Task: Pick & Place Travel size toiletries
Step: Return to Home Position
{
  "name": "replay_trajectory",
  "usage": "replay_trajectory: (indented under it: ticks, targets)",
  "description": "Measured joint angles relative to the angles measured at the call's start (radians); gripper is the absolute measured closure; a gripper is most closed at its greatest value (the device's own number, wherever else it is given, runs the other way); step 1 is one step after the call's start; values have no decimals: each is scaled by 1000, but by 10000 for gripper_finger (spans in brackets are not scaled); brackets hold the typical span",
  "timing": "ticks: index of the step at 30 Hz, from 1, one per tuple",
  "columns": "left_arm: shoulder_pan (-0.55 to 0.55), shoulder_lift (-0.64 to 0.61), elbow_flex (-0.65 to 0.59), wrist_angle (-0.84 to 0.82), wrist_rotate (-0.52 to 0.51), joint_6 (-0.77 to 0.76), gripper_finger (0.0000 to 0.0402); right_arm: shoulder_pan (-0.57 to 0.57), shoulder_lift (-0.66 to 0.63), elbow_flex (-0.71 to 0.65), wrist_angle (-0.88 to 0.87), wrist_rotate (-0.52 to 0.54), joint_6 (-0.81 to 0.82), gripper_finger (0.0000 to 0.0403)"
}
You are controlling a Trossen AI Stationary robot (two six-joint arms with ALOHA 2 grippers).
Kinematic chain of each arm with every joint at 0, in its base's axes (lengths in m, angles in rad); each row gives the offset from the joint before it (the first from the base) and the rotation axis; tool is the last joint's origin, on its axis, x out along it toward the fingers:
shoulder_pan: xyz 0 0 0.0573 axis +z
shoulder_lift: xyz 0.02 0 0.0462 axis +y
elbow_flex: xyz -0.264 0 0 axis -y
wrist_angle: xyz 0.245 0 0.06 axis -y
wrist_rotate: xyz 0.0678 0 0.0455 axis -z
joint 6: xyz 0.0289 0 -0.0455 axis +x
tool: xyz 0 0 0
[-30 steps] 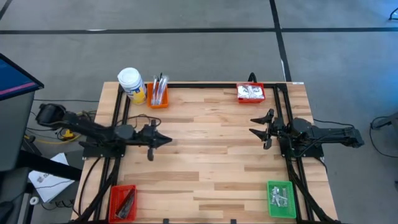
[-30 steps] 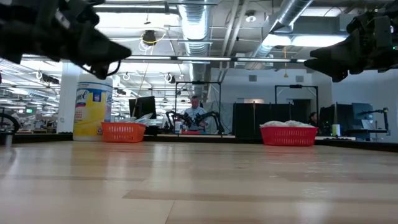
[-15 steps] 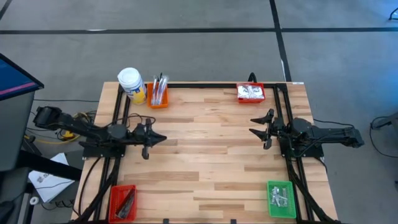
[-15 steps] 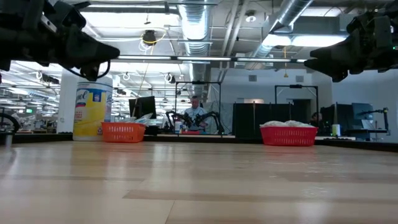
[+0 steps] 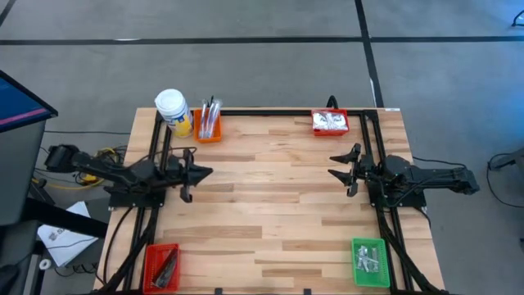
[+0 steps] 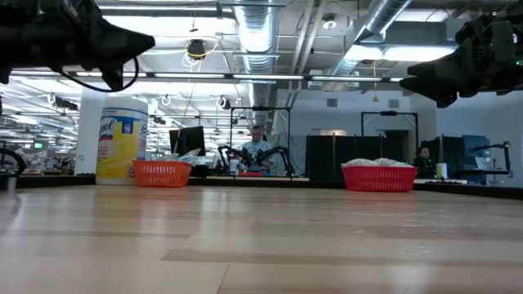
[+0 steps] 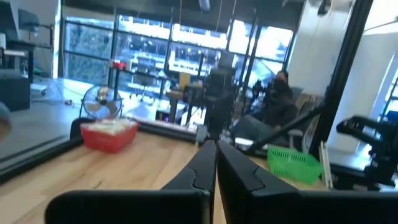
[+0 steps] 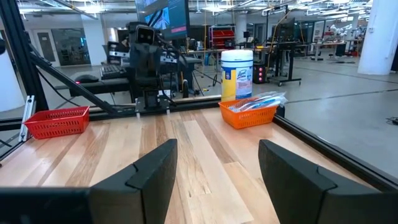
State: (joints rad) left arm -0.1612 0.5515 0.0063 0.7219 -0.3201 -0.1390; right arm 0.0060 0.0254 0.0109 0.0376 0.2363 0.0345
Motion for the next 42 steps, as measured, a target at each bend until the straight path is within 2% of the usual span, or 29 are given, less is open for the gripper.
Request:
replay_trajectory:
  ticks: [5,14,19,23,24,29,42]
  targets:
    - [0,-81,0,-27,-32,0,395,0,0,0,0,0,0,184]
    - [0,-276,0,-182,-110,0,395,0,0,0,0,0,0,184]
    - [0,-422,0,-376,-104,-6,395,0,0,0,0,0,0,184]
    - [0,-552,0,-601,-100,-91,395,0,0,0,0,0,0,184]
    - [-1,-551,1,-645,-100,-121,395,0,0,0,0,0,0,184]
    - [-1,-504,1,-650,-100,-264,395,0,-1,0,2,0,0,184]
    - [0,-310,1,-652,-101,-340,395,0,0,0,0,0,0,184]
